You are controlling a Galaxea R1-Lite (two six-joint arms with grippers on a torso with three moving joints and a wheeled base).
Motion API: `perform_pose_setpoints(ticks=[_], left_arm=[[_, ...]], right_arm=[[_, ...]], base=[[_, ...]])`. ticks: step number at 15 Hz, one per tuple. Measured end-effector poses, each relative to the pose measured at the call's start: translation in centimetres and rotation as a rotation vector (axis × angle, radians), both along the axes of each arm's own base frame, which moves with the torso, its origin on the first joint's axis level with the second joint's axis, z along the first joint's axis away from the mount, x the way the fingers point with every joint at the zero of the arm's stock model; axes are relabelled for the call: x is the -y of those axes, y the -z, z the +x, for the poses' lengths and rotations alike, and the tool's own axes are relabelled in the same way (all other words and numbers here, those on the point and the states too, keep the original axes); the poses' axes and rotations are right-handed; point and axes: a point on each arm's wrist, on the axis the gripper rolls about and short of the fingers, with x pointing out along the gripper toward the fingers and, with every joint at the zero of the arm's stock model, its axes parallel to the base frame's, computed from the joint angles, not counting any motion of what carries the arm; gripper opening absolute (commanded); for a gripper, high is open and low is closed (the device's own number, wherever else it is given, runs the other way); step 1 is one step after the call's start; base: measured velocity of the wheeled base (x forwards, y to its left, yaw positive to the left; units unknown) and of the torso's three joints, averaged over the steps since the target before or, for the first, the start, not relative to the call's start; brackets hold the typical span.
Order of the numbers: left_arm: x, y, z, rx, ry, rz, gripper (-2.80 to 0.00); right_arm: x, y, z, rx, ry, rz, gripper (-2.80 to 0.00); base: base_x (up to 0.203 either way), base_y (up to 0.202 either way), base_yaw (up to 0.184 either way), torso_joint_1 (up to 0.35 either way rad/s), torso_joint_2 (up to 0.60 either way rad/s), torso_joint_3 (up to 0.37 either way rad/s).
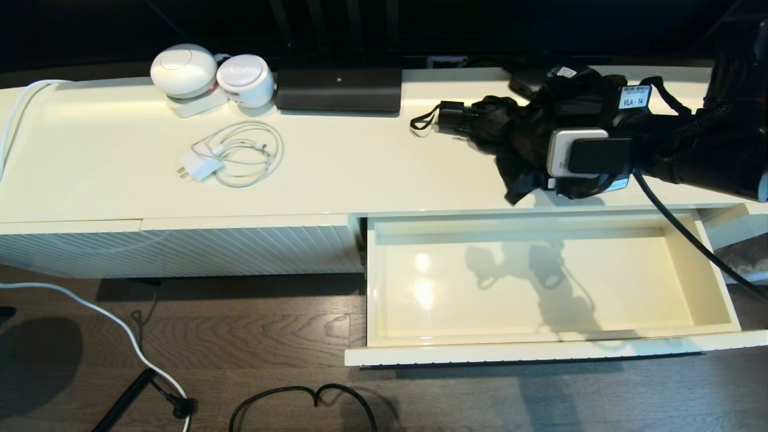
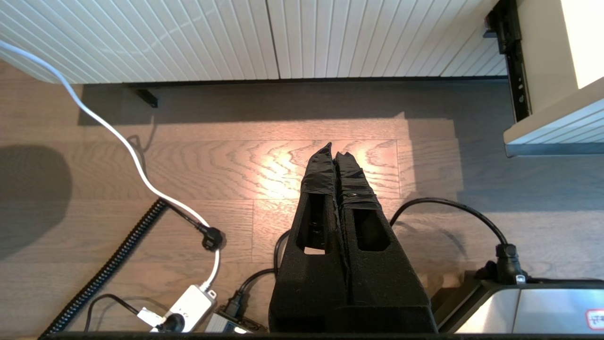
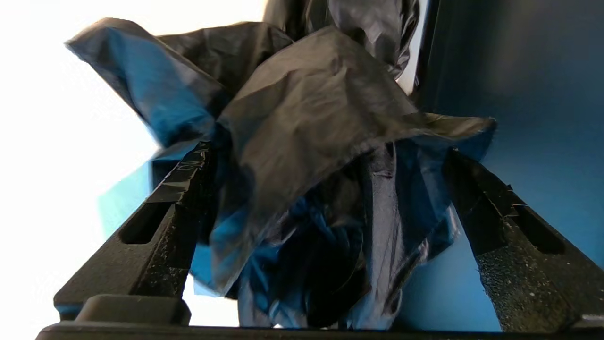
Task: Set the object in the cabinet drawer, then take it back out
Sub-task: Put the umbrella in the drawer
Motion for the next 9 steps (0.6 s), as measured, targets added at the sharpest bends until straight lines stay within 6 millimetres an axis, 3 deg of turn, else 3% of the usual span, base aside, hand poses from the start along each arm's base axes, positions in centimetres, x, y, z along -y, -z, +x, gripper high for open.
perform_pose_setpoints(ticks=[9], left_arm=[[0.0, 0.0, 0.0, 0.0, 0.0, 0.0, -2.8]], right_arm=[[0.4, 1.1, 2.9, -0.028, 0.035, -0.012, 0.0]], base=[[0.0, 0.0, 0.0, 0.0, 0.0, 0.0]])
